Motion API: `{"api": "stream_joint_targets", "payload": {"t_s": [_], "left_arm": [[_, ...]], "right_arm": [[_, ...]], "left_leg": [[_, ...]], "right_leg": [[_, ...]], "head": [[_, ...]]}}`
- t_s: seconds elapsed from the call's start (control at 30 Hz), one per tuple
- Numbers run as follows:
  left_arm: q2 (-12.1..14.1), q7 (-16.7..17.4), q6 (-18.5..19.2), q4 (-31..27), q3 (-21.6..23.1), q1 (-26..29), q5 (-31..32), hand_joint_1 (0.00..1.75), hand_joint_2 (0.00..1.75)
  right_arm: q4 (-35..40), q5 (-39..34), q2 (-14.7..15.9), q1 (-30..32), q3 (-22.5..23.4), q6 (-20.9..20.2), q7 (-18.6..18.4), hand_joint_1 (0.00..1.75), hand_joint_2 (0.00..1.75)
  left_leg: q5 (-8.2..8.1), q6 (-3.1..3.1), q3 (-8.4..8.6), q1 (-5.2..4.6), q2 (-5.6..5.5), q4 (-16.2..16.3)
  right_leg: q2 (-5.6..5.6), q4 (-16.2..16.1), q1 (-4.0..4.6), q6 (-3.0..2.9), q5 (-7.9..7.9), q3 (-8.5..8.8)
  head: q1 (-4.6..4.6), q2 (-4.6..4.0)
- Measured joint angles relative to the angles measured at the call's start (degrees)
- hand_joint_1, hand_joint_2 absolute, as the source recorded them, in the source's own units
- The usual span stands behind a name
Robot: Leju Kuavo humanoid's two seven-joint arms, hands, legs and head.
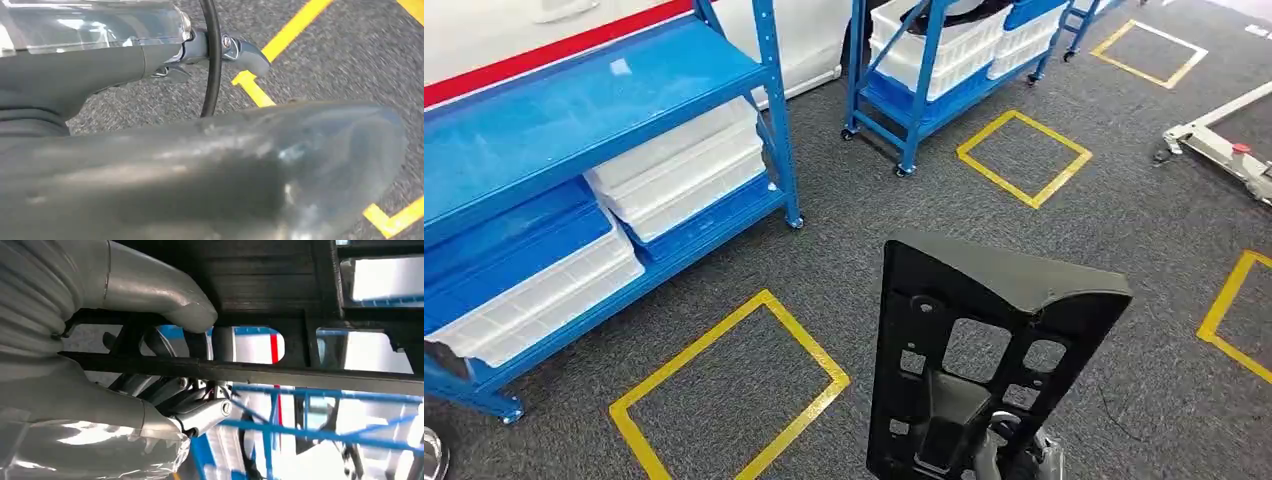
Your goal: Take the parts from the cabinet and place them on the table.
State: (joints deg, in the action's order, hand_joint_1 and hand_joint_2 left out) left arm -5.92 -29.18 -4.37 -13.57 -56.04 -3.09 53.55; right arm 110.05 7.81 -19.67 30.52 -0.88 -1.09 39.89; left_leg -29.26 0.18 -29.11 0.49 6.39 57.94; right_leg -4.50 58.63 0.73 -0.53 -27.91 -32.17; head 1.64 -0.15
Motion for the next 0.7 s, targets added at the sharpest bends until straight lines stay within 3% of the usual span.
{"api": "stream_joint_targets", "payload": {"t_s": [0.07,0.1,0.13,0.17,0.23,0.27,0.3,0.33,0.37,0.4,0.43,0.47,0.57,0.6,0.63,0.67,0.7], "left_arm": [[-0.11,-0.13,0.0,0.0,-0.04,-0.2,0.35,0.0,0.0],[-0.13,-0.13,-0.02,-0.02,-0.07,-0.3,0.44,0.0,0.0],[-0.13,-0.11,-0.02,-0.02,-0.18,-0.36,0.46,0.0,0.0],[-0.18,0.0,-0.02,0.0,-0.39,-0.31,0.55,0.0,0.0],[-0.22,0.76,-0.06,-0.02,-1.0,0.01,0.66,0.0,0.0],[-0.2,0.92,-0.15,-0.02,-1.14,0.16,0.66,0.0,0.0],[-0.2,1.05,-0.2,-0.02,-1.27,0.26,0.66,0.0,0.0],[-0.15,1.12,-0.2,-0.02,-1.38,0.26,0.66,0.0,0.0],[-0.13,1.2,-0.2,-0.02,-1.46,0.18,0.66,0.0,0.0],[-0.09,1.27,-0.13,-0.02,-1.55,0.11,0.63,0.0,0.0],[-0.07,1.33,0.0,-0.02,-1.75,0.14,0.61,0.0,0.0],[-0.04,1.46,0.13,-0.02,-2.08,0.15,0.59,0.0,0.0],[0.15,1.6,0.13,-0.02,-2.49,0.05,0.48,0.0,0.0],[0.13,1.57,0.13,-0.02,-2.51,-0.12,0.48,0.0,0.0],[0.15,1.57,0.13,-0.02,-2.58,-0.3,0.48,0.0,0.0],[0.2,1.49,0.13,-0.02,-2.69,-0.26,0.48,0.0,0.0],[0.22,1.49,0.13,-0.02,-2.84,-0.11,0.48,0.0,0.0]], "right_arm": [[0.04,-0.15,-0.04,0.12,0.15,-0.13,0.0,1.75,1.75],[0.13,-0.13,-0.13,0.15,0.2,-0.33,0.0,1.75,1.75],[0.2,-0.13,-0.24,0.14,0.22,-0.42,0.02,1.75,1.75],[0.28,-0.11,-0.33,-0.1,0.22,-0.55,0.02,1.75,1.75],[0.26,0.02,-0.5,-0.3,0.2,-0.59,0.02,1.75,1.75],[0.26,0.02,-0.5,-0.26,0.2,-0.59,0.02,1.75,1.75],[0.26,0.04,-0.5,-0.25,0.22,-0.59,0.02,1.75,1.75],[0.24,0.17,-0.5,-0.26,0.22,-0.61,0.0,1.75,1.75],[0.22,0.28,-0.5,-0.3,0.2,-0.63,0.0,1.75,1.75],[0.2,0.37,-0.52,-0.35,0.2,-0.66,0.0,1.75,1.75],[0.15,0.48,-0.55,-0.5,0.18,-0.66,0.0,1.75,1.75],[-0.02,0.59,-0.57,-0.82,0.13,-0.59,0.0,1.75,1.75],[-0.39,1.03,-0.68,-1.09,-0.11,-0.57,0.0,1.75,1.75],[-0.44,1.13,-0.7,-1.14,-0.11,-0.52,0.0,1.75,1.75],[-0.59,1.27,-0.72,-1.13,-0.11,-0.46,0.0,1.75,1.75],[-0.63,1.27,-0.7,-1.41,-0.13,-0.39,0.0,1.75,1.75],[-0.79,1.27,-0.7,-1.69,-0.17,-0.37,0.0,1.75,1.75]], "left_leg": [[0.08,-0.45,0.5,-0.01,1.44,-0.44],[-0.25,-0.83,0.51,-0.22,1.84,-0.44],[-1.23,-1.09,0.37,0.17,-1.41,0.58],[-3.67,-1.09,-1.0,0.25,-4.02,3.85],[-7.93,-1.34,-4.83,0.38,-5.75,12.56],[-8.81,-1.5,-6.43,0.38,-5.96,15.95],[-8.1,-1.59,-6.81,0.39,-5.97,16.58],[-6.18,-1.63,-6.0,0.45,-6.02,14.61],[-3.57,-1.64,-4.28,0.56,-6.19,10.65],[-0.74,-1.71,-1.97,0.78,-7.14,5.49],[0.09,-1.6,-0.42,1.14,-9.89,1.6],[-0.69,-1.51,-0.19,1.06,-12.15,0.69],[-0.49,-0.49,-0.39,0.55,-10.31,1.09],[-0.04,0.13,-0.34,0.97,-9.53,0.56],[0.36,0.62,-0.15,1.09,-8.55,0.06],[0.54,1.07,-0.1,1.03,-7.9,-0.32],[0.58,1.12,-0.19,0.82,-6.88,-0.35]], "right_leg": [[1.29,-0.26,0.08,-0.47,0.22,-0.3],[2.1,-1.23,-0.72,-1.1,0.85,0.22],[2.55,-1.63,-0.75,-1.24,1.12,0.3],[3.23,-1.67,-0.9,-1.71,1.37,0.15],[4.83,-1.63,-0.84,-1.93,1.43,-0.07],[5.76,-1.5,-0.81,-1.93,1.46,-0.15],[6.63,-1.32,-0.81,-1.92,1.46,-0.19],[7.45,-1.07,-0.86,-1.89,1.43,-0.21],[8.3,-0.77,-0.92,-1.71,1.32,-0.22],[9.09,-0.29,-0.98,-1.46,1.14,-0.27],[9.74,0.28,-1.1,-1.13,0.9,-0.57],[10.44,1.07,-0.74,-0.72,0.76,-1.18],[12.43,0.67,-1.21,0.58,1.54,-1.98],[13.24,0.56,-1.09,1.06,1.83,-2.23],[10.76,1.54,-1.09,1.05,1.1,-2.61],[7.27,3.89,-0.9,1.25,-0.74,-3.8],[5.74,7.99,-1.1,1.52,-3.08,-5.87]], "head": [[0.0,0.0],[0.0,0.0],[0.0,0.0],[0.0,0.0],[0.02,0.0],[0.0,0.0],[0.02,0.0],[0.0,0.0],[0.0,0.0],[0.0,0.0],[0.0,0.0],[0.0,0.0],[0.02,0.0],[0.0,0.0],[-0.02,0.0],[-0.02,0.0],[-0.02,0.0]]}}
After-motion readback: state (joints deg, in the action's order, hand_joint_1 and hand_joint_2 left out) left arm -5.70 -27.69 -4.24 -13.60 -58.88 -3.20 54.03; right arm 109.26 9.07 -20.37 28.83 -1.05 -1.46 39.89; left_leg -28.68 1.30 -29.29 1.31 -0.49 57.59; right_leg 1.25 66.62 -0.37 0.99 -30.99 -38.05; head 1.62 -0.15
